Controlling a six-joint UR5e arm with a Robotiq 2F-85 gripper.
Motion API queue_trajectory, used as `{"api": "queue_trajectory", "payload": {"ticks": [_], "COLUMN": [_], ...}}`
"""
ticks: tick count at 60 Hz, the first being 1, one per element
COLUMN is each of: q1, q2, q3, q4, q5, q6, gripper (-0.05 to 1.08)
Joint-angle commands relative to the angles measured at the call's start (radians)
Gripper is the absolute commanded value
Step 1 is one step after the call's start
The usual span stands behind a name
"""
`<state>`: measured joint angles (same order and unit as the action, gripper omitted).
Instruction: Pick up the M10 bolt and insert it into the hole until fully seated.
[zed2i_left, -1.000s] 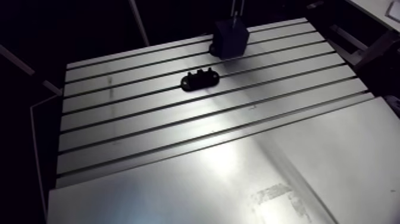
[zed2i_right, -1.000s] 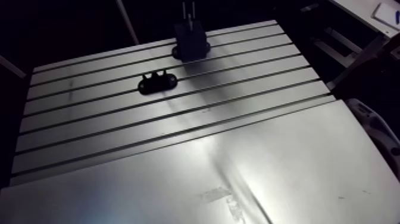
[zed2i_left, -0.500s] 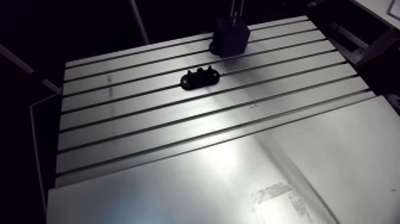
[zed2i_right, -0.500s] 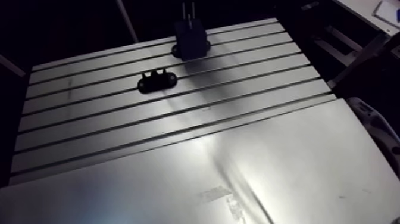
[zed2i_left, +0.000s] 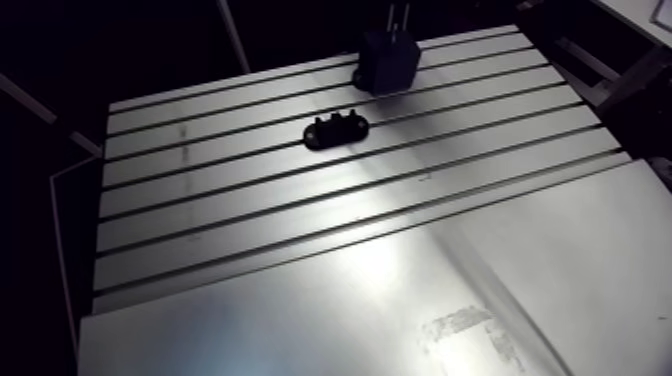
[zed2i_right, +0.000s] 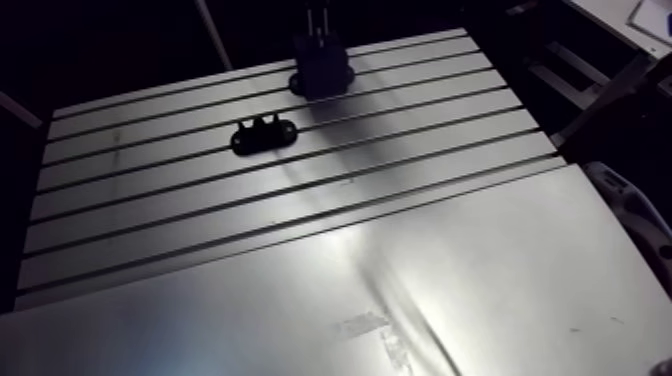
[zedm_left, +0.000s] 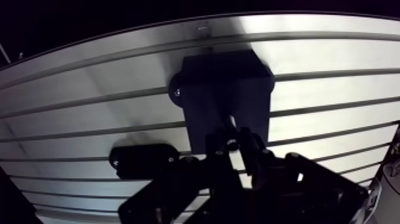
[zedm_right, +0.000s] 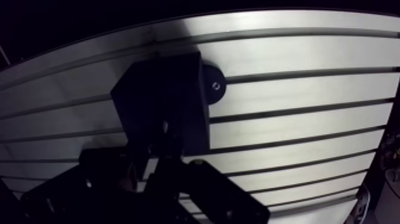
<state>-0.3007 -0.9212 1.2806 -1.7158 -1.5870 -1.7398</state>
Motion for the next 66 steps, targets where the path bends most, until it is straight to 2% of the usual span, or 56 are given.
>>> {"api": "queue_trajectory", "payload": {"ticks": [1, 17, 23, 41, 55, 60, 66], "q1": [-0.001, -0.006, -0.006, 0.016, 0.048, 0.059, 0.111], "q2": [-0.001, -0.023, -0.074, -0.237, -0.384, -0.412, -0.448], "q3": [0.020, 0.042, 0.068, 0.135, 0.161, 0.171, 0.183], "q4": [-0.007, -0.054, -0.084, -0.068, 0.026, 0.033, 0.078], "q5": [0.002, 0.000, 0.000, 0.008, 0.006, 0.008, 0.006], "q6": [-0.005, -0.010, -0.013, -0.013, -0.008, -0.007, -0.001], "gripper": [0.00, 0.00, 0.00, 0.00, 0.00, 0.00, 0.00]}}
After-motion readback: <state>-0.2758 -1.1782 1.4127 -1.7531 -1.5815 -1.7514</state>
